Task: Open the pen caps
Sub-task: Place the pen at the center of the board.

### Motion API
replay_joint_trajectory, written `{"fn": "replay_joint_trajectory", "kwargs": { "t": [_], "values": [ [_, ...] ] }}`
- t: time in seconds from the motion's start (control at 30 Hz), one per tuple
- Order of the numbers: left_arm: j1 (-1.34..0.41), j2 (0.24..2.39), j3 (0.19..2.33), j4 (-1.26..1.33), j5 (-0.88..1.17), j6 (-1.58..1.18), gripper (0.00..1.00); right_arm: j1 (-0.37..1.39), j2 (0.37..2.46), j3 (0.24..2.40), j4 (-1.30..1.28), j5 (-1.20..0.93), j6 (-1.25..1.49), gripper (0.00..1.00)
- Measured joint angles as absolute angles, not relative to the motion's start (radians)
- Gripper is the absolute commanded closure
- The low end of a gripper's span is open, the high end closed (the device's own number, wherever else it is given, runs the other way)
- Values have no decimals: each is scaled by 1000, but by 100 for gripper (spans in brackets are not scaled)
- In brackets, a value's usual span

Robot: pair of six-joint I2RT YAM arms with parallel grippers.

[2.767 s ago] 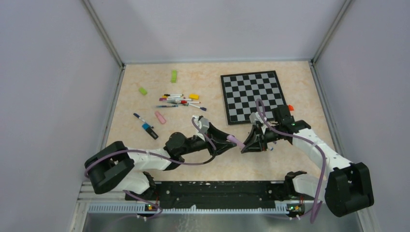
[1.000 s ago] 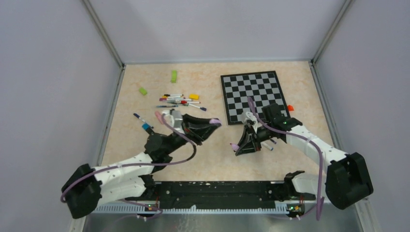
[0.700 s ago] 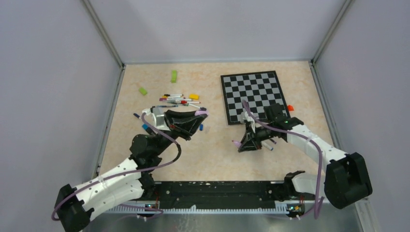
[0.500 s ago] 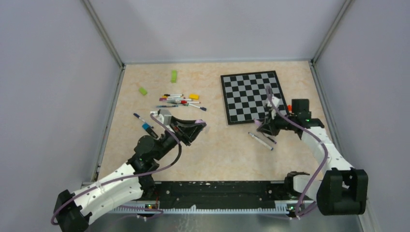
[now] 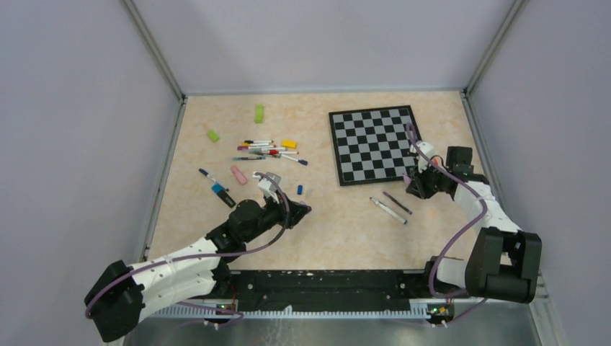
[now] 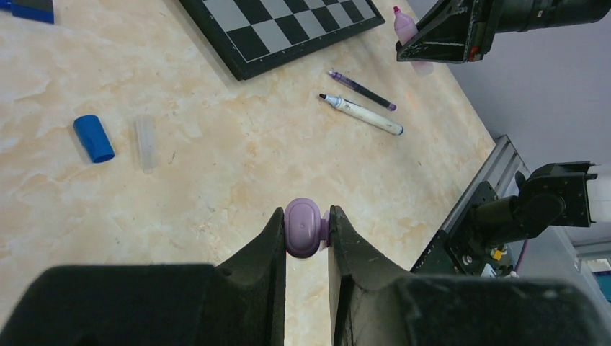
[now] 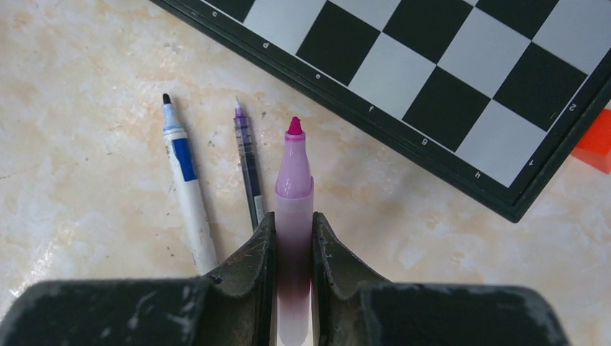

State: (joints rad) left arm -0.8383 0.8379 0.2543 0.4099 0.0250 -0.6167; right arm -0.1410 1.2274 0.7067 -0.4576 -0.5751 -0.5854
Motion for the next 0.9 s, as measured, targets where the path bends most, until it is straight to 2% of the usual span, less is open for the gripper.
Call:
{"fn": "replay_joint_trajectory", "kwargs": {
  "t": [0.4, 0.5, 0.6, 0.67, 0.77, 0.9],
  "values": [
    [-838, 853, 250, 448, 36, -634, 100, -141, 1393, 725, -492, -546, -603, 83],
    [-838, 853, 247, 455, 36, -634, 100, -141, 1455, 751, -504, -546, -601, 70],
    [-838, 854, 247, 455, 40, -634, 99, -140, 1494, 772, -525, -547, -599, 63],
    [-837, 859, 247, 455, 46, -633, 97, -140, 1499, 775, -530, -547, -599, 60],
    [-837, 881, 247, 455, 64, -633, 88, -139, 1499, 775, -542, -556, -599, 58],
    [-836, 916, 250, 453, 91, -629, 86, -139, 1478, 775, -551, -574, -598, 57]
  ]
}}
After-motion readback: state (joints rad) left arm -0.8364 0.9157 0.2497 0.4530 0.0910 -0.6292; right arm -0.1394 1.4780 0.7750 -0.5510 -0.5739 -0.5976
